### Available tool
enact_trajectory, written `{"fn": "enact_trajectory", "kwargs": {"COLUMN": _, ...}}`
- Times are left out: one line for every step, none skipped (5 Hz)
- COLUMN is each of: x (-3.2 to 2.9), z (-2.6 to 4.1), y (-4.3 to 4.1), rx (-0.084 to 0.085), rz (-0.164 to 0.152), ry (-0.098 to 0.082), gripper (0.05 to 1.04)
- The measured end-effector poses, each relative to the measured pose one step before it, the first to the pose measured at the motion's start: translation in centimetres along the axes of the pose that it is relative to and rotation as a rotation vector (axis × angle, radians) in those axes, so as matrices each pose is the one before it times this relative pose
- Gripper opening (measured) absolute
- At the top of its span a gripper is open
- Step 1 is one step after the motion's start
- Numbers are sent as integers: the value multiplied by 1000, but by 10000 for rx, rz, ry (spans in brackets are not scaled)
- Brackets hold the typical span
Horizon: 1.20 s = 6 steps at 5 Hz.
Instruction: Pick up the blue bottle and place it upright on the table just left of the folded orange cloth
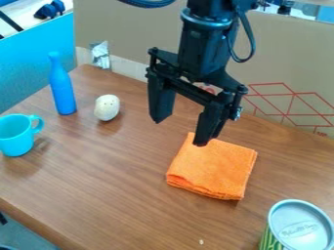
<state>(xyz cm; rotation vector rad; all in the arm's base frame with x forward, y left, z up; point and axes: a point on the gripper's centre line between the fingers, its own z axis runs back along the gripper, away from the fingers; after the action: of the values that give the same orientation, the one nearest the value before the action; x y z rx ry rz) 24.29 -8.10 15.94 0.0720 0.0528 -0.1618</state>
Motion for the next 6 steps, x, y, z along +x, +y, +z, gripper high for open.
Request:
{"fn": "enact_trajectory", "kwargs": {"x": -62, "z": -584, "y": 179, "rx": 39, "rz": 48, "ry": 231, "gripper": 1001}}
{"fn": "enact_trajectory", "kwargs": {"x": 397, "z": -945, "y": 3516, "rx": -47, "rz": 655, "ry": 25, "gripper": 1001}}
{"fn": "enact_trajectory", "kwargs": {"x": 566, "z": -608, "y": 4341, "rx": -126, "rz": 719, "ry": -298, "gripper": 1001}}
{"fn": "enact_trajectory", "kwargs": {"x": 398, "z": -622, "y": 2028, "rx": 284, "rz": 250, "ry": 39, "gripper": 1001}}
{"fn": "enact_trajectory", "kwargs": {"x": 286, "z": 604, "y": 2511, "rx": 156, "rz": 465, "ry": -69, "gripper": 1001}}
{"fn": "enact_trajectory", "kwargs": {"x": -229, "z": 909, "y": 2456, "rx": 128, "rz": 513, "ry": -37, "gripper": 1001}}
